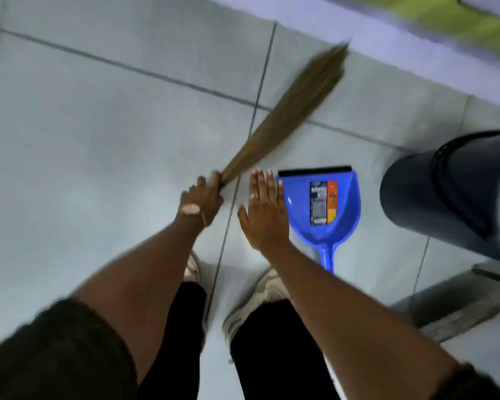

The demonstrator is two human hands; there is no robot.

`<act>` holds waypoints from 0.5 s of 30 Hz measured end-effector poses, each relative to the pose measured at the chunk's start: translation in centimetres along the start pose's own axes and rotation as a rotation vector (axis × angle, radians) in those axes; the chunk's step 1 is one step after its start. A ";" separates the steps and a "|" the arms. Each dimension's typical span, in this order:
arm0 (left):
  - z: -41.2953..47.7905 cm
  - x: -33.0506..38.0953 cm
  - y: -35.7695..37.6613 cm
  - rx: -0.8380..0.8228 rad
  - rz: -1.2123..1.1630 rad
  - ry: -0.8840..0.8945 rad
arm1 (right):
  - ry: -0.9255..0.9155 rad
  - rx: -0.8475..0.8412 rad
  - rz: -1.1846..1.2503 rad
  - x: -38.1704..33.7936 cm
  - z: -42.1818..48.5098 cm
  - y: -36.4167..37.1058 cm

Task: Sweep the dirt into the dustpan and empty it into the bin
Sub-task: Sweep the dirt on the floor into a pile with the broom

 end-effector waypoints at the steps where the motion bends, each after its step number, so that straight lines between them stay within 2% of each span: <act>1: -1.1 -0.1 -2.0 0.009 -0.040 -0.032 | 0.000 0.019 0.013 -0.7 -0.3 -2.0; 8: -9.7 -1.7 -20.0 0.094 -0.191 -0.156 | 0.005 0.061 0.057 -9.2 -2.8 -18.1; 12: -13.9 -6.1 -27.7 0.154 -0.214 -0.239 | -0.146 -0.029 0.060 -16.7 -3.5 -24.6; 15: -16.6 -10.9 -32.0 0.180 -0.250 -0.313 | -0.324 -0.058 0.008 -22.8 -3.9 -26.9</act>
Point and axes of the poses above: each hand's wrist, its own z-axis towards the middle knuckle, its own y-axis out of the palm, x = y × z, the point moved 6 cm from there along z, towards the middle knuckle, and after that the axes turned 15 degrees about x, right-handed, at the moved point
